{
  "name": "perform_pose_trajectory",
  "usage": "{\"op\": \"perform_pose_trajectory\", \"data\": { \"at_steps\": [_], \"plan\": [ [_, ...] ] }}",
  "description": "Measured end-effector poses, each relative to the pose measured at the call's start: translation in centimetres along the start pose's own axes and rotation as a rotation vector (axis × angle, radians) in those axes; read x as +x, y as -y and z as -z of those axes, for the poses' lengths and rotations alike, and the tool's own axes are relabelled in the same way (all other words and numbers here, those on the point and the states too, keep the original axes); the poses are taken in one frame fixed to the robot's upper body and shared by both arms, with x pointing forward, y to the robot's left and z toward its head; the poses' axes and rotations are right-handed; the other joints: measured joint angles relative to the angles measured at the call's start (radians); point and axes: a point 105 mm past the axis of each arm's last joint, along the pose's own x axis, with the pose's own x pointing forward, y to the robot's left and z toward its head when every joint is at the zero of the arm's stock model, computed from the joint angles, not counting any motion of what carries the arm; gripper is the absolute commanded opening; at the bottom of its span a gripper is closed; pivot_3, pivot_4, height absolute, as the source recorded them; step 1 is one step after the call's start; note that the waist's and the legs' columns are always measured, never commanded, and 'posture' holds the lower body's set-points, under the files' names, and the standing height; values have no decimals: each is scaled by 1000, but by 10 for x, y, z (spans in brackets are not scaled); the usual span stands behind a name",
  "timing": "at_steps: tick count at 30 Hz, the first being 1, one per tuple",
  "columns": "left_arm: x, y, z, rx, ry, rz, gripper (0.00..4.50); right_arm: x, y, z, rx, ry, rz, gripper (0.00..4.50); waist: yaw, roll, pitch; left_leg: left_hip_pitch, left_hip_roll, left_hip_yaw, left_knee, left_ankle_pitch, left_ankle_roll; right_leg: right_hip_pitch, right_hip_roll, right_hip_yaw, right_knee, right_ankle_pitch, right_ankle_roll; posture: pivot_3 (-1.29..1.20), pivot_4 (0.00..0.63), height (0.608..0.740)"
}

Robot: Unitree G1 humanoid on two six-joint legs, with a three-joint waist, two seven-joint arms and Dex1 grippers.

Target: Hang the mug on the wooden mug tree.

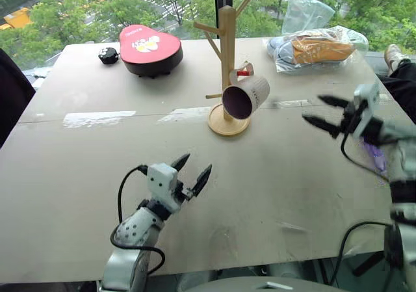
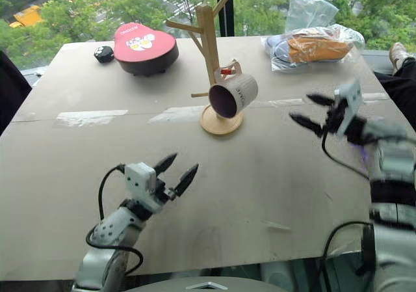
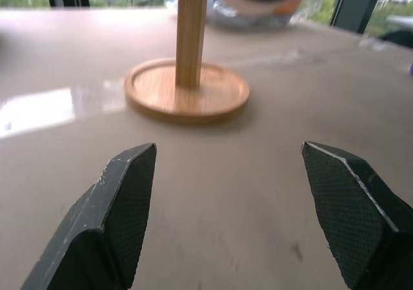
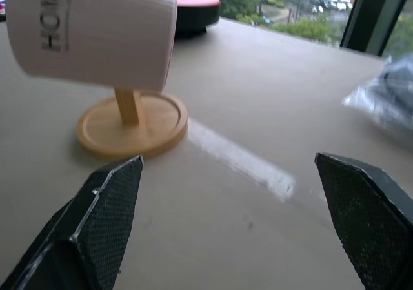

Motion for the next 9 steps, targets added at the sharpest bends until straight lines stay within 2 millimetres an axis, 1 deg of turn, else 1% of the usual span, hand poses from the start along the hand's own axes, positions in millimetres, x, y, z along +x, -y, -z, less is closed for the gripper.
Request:
{"op": "perform_pose_trajectory", "data": {
  "at_steps": [1, 3, 5, 7, 9],
  "plan": [
    [-3, 1, 6, 5, -33, -3, 3693, -6, -9, 17, 43, -20, 23, 4338, -1, 2, 1, 0, -1, 2, 0, 0, 0, -1, 0, 0, 1, 0, 0, 0, 150, 740],
    [-7, 4, 10, 20, -63, 11, 3693, -20, -27, 38, 79, -46, 61, 4338, -1, 4, 2, 2, -1, 4, 2, 0, 0, 0, 0, 2, 4, 1, 1, 0, 150, 740],
    [-12, 6, 11, 33, -83, 32, 3693, -32, -44, 50, 86, -48, 84, 4338, 2, 2, 1, 7, 0, 3, 2, 0, 0, 6, 0, 2, 4, 2, 0, 0, 150, 740],
    [-17, 10, 17, 17, -124, 45, 3693, -44, -64, 62, 108, -43, 107, 4338, 3, 2, 0, 8, 0, 2, 1, 0, 0, 7, 1, 1, 4, 2, 0, 0, 150, 740],
    [-18, 12, 20, 14, -140, 64, 3693, -52, -77, 71, 117, -57, 114, 4338, 2, 2, 0, 8, 0, 3, 2, 0, 0, 7, 1, 0, 4, 2, 0, 0, 150, 740]
  ]
}}
